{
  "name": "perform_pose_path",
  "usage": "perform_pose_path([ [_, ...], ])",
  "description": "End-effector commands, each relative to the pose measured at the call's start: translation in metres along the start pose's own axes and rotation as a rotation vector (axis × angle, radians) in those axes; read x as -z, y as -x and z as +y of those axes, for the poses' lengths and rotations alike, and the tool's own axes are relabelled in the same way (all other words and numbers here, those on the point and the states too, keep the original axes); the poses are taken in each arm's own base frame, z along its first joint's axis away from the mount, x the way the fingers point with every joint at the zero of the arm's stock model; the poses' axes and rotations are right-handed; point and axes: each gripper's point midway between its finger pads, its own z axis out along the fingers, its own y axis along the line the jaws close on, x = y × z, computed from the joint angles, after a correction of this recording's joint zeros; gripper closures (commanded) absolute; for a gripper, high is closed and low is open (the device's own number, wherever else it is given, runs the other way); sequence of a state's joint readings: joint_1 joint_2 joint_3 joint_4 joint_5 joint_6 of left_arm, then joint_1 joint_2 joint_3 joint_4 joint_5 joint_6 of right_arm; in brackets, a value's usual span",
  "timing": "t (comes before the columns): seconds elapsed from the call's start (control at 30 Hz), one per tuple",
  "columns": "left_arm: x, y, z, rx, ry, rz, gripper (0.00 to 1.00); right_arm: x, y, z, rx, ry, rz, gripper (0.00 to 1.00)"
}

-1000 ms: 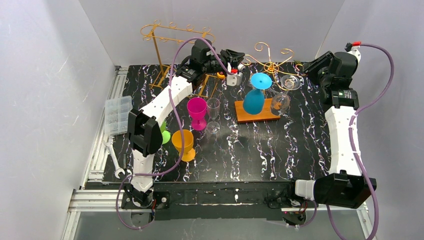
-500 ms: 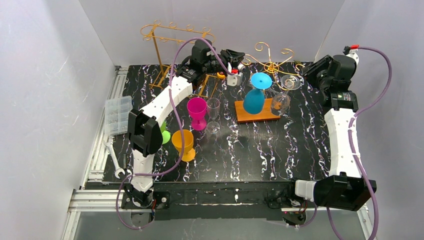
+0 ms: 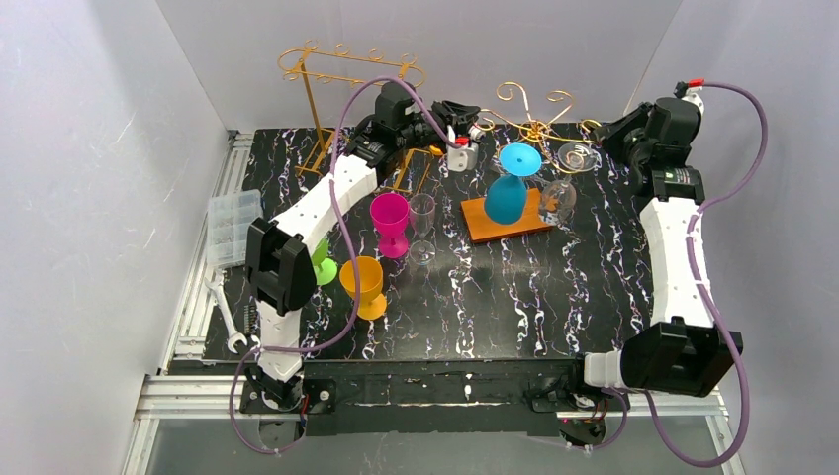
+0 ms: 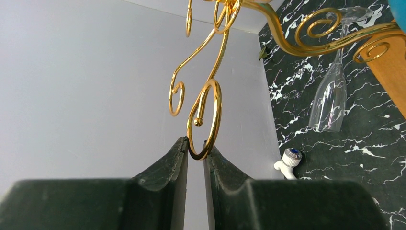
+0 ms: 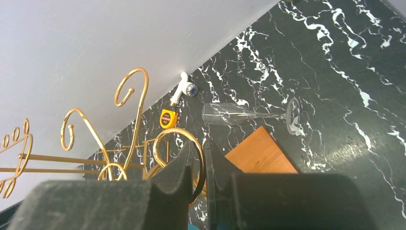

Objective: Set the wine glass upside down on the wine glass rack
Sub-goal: Adjust the wine rack at the center of the board.

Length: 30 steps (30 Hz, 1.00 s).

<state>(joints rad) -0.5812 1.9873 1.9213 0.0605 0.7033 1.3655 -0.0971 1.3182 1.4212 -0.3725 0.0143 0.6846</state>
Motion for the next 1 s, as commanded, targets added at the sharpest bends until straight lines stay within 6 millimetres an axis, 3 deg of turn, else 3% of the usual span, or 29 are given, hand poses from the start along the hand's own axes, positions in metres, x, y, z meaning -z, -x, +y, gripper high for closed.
perform_pose_path([
  [0.0, 0.03, 0.055, 0.031, 0.014, 0.034, -0.083, 0.87, -0.013, 0.02, 0.013, 0.034, 0.033, -0.056, 0.92],
  [0.17, 0.044, 0.07, 0.027, 0.027, 0.024, -0.104, 0.87, -0.026, 0.02, 0.014, 0.04, 0.041, -0.051, 0.94],
  [0.43, 0.051, 0.084, 0.013, 0.112, 0.003, -0.11, 0.86, -0.05, 0.024, 0.021, 0.056, 0.05, -0.039, 0.94],
  [0.73, 0.044, 0.092, 0.019, 0.34, 0.03, -0.08, 0.84, -0.068, 0.015, 0.03, 0.087, 0.06, -0.008, 0.92],
  [0.97, 0.04, 0.106, 0.021, 0.364, 0.027, -0.1, 0.84, -0.079, 0.014, 0.031, 0.097, 0.048, -0.003, 0.92],
])
